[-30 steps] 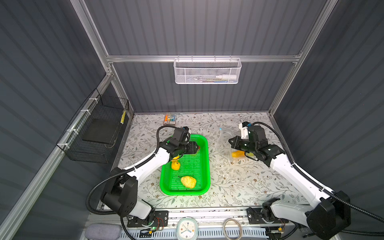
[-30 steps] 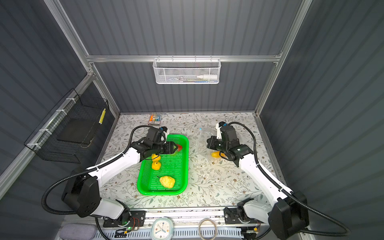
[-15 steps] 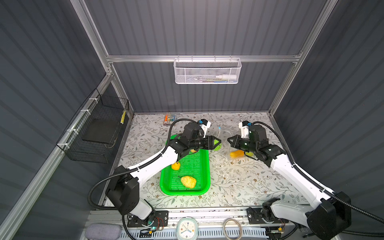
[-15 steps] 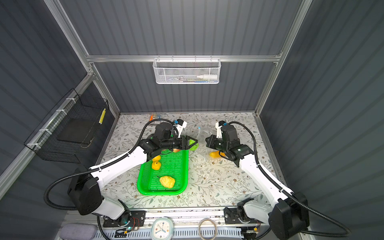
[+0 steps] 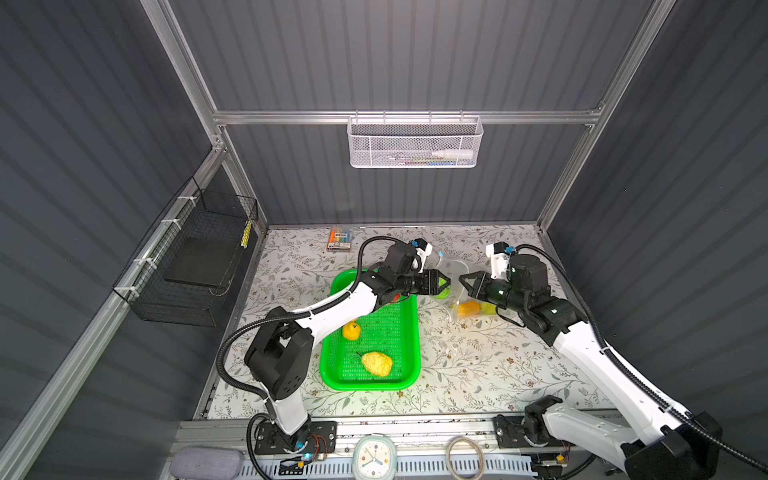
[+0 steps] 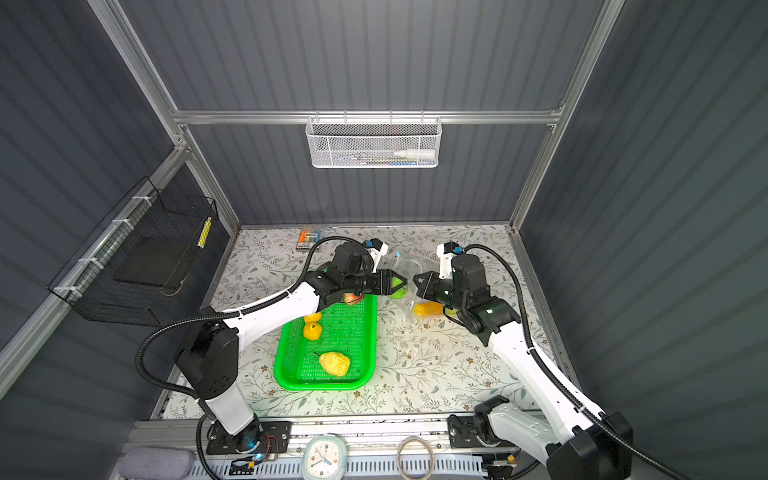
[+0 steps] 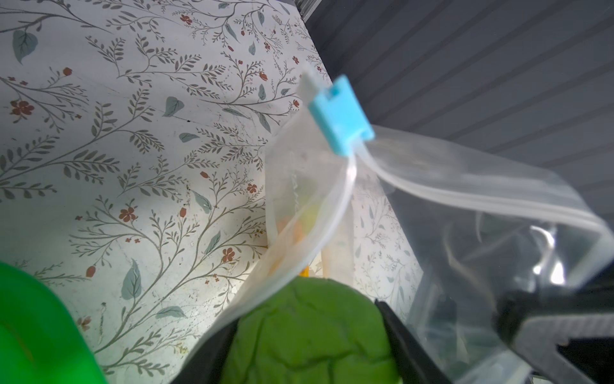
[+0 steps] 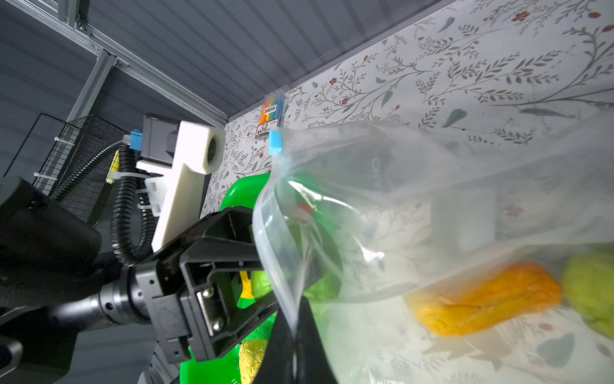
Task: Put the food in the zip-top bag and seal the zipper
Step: 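Carry the green apple with the left gripper into the bag opening, then open the left gripper to drop the green apple into the bag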
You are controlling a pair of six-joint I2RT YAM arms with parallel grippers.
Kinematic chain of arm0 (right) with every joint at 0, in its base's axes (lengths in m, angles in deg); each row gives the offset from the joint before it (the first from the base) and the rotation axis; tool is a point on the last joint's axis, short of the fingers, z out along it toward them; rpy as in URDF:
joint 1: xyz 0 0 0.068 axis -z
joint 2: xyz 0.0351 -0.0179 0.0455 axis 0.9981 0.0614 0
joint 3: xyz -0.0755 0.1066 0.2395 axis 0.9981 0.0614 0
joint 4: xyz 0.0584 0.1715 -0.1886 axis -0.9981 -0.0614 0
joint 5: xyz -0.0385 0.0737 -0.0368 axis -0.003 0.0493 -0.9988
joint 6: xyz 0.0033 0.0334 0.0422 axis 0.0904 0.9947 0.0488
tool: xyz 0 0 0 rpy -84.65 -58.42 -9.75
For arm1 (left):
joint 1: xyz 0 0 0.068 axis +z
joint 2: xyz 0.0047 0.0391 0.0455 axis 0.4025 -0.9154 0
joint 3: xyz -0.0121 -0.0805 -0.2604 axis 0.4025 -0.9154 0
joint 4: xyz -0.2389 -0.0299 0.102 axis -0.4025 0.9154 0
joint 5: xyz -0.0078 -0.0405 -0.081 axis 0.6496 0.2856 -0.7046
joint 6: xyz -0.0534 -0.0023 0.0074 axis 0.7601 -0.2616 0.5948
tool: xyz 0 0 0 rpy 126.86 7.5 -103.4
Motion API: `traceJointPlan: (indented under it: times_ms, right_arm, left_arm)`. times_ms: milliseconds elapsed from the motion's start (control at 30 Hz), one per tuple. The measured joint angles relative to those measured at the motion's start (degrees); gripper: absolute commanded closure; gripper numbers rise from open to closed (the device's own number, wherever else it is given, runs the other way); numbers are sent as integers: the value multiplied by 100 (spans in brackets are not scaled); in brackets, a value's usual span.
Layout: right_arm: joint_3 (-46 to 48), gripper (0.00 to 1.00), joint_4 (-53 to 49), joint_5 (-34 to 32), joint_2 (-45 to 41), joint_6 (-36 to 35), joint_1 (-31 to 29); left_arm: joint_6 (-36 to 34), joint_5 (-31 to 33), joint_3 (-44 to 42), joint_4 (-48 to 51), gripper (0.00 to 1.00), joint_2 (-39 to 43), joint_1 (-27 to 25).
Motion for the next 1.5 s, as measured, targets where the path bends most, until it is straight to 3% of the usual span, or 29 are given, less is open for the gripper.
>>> traceJointPlan:
  times_ms: [667,1167,1500]
  right_arm:
    - [24,100,11,44,-37,42,0]
    - [31,100,52,101,129,46,0]
    - [31,100,42,85,168,37,0]
  left_arm:
    - [-151,935,577,920,44,-540,-4]
    - [-190,986,588,1054,17,-544,-7]
    - [-197,986,586,1163,15,-262,-4]
